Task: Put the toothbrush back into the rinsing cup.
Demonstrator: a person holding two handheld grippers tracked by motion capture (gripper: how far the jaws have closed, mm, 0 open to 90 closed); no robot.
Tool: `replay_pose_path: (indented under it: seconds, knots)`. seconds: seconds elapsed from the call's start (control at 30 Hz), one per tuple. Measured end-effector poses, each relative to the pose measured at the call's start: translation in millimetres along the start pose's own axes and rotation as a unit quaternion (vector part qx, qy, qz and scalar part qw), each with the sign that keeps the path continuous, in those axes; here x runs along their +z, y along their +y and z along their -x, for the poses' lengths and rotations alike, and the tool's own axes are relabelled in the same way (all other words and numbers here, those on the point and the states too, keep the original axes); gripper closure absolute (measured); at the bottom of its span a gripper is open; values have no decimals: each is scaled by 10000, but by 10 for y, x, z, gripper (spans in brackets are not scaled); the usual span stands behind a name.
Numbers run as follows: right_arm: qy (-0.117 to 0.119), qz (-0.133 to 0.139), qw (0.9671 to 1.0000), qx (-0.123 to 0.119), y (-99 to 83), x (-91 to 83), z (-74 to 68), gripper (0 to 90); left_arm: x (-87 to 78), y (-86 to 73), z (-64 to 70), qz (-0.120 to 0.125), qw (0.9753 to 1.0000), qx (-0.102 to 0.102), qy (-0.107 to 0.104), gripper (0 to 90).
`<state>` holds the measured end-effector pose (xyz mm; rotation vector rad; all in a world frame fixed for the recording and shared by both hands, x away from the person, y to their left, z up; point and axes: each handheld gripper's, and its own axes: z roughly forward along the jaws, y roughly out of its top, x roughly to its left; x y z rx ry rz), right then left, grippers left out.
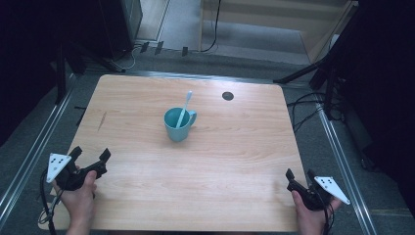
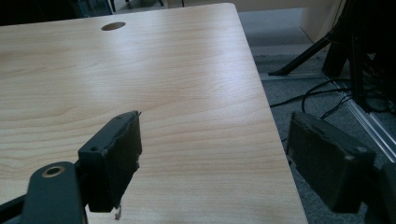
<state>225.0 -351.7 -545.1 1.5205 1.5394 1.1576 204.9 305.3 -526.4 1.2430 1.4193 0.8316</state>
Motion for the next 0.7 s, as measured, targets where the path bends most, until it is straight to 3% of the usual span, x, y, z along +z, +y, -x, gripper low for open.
replay_pose_path:
  seconds: [0.17, 0.33, 0.43, 0.53, 0.6, 0.63, 0.67, 0.7]
  knots:
    - [-9, 9, 10000, -20, -1, 0, -2, 182, -169, -58, -178, 15, 9997, -22, 224, 0]
    - [-23, 26, 10000, -62, -1, 2, -1, 182, -391, -162, -443, -24, 9987, -69, 502, 0]
    - [-29, 22, 10000, -79, -2, 2, -4, 182, -474, -173, -527, -12, 9984, -144, 541, 0]
    - [-48, 9, 9999, -111, -2, 1, -15, 182, -640, -186, -629, -40, 9973, 78, 728, 0]
    - [-53, 6, 9999, -113, -2, 1, -19, 182, -678, -197, -664, -57, 9968, 115, 792, 0]
    - [-69, -5, 9999, -121, -2, 1, -23, 182, -745, -225, -751, -23, 9964, 24, 846, 0]
    - [-69, -5, 9999, -121, -2, 1, -23, 182, -745, -225, -751, -23, 9964, 24, 846, 0]
    - [-73, -12, 9999, -131, -1, 2, -25, 182, -767, -236, -806, 30, 9966, -146, 814, 0]
